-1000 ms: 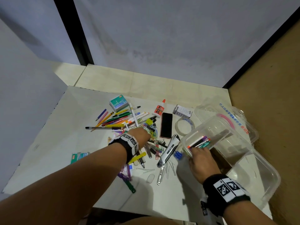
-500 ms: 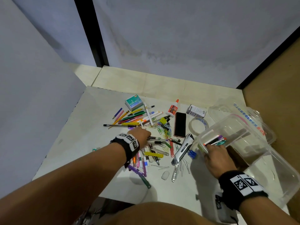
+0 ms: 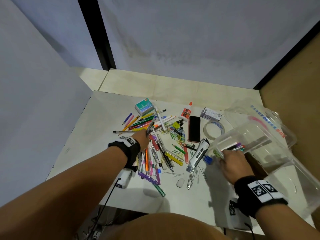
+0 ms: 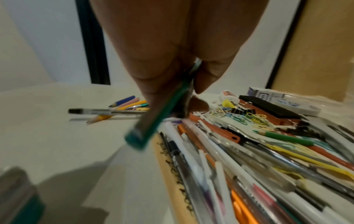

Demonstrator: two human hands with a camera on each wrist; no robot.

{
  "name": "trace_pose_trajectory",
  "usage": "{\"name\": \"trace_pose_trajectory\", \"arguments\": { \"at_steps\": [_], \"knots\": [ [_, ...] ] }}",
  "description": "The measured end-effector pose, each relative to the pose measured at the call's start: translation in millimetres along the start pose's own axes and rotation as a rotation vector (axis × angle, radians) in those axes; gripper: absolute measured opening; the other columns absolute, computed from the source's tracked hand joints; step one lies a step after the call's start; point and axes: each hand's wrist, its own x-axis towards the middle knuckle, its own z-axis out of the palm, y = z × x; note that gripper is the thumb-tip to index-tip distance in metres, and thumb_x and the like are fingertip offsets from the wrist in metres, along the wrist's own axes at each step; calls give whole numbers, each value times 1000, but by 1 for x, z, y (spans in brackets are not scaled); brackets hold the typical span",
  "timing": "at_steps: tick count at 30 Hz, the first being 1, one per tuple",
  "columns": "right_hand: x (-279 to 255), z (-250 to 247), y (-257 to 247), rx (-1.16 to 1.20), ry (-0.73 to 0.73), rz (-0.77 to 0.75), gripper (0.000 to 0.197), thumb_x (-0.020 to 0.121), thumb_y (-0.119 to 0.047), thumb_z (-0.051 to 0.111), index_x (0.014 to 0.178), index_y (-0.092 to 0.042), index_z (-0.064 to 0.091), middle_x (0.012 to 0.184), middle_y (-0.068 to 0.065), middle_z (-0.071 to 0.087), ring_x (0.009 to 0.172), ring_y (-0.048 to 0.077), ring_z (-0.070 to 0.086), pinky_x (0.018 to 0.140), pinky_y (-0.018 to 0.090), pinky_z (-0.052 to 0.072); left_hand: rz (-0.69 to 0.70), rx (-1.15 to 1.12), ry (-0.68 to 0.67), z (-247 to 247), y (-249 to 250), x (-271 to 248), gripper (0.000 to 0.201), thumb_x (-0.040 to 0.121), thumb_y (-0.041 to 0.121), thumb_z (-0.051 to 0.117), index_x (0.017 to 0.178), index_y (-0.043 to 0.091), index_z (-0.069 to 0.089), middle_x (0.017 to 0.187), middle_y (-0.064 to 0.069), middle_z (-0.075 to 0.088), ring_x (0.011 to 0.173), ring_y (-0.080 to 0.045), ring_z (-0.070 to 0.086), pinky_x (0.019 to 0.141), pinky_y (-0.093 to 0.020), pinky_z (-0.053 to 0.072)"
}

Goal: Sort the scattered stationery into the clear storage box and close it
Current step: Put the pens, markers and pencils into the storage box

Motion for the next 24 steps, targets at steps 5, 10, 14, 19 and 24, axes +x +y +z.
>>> {"name": "trace_pose_trajectory", "arguments": {
  "at_steps": [5, 10, 14, 19, 24],
  "knots": [
    [-2, 0, -1, 4, -2, 12, 16, 95, -27, 51, 87, -15, 59, 82, -1, 52, 84, 19, 43, 82, 35, 43, -53, -82, 107, -2, -9, -1, 26, 97, 19, 42, 117, 5, 51, 91, -13, 58, 80, -27, 55, 70, -31, 43],
    [-6, 4, -1, -6, 9, 2, 20, 96, -29, 49, 100, -15, 62, 98, 2, 62, 87, 13, 38, 88, 31, 42, -111, -95, 81, 2, -12, 2, 26, 94, 31, 51, 107, 8, 57, 91, -11, 61, 77, -22, 53, 70, -28, 44],
    [-7, 6, -1, -10, 5, -16, 23, 95, -31, 50, 106, -15, 62, 103, 3, 64, 90, 11, 34, 91, 32, 41, -72, 5, -15, 15, 9, 0, 23, 92, 32, 53, 98, 11, 58, 86, -6, 55, 77, -21, 52, 70, -28, 43],
    [-8, 3, -2, 0, -26, -18, 22, 96, -27, 47, 108, -16, 61, 107, 3, 63, 92, 13, 36, 92, 32, 39, -25, 182, -59, 40, 37, 3, 30, 89, 32, 57, 104, 7, 62, 89, -7, 57, 84, -24, 61, 71, -28, 49],
    [-14, 4, -5, 12, -41, -39, 22, 97, -24, 44, 111, -19, 60, 108, -1, 61, 93, 11, 36, 91, 29, 38, -53, 222, -67, 48, 45, 11, 29, 89, 32, 57, 103, 7, 62, 81, -4, 53, 76, -21, 53, 67, -26, 46]
  ]
}}
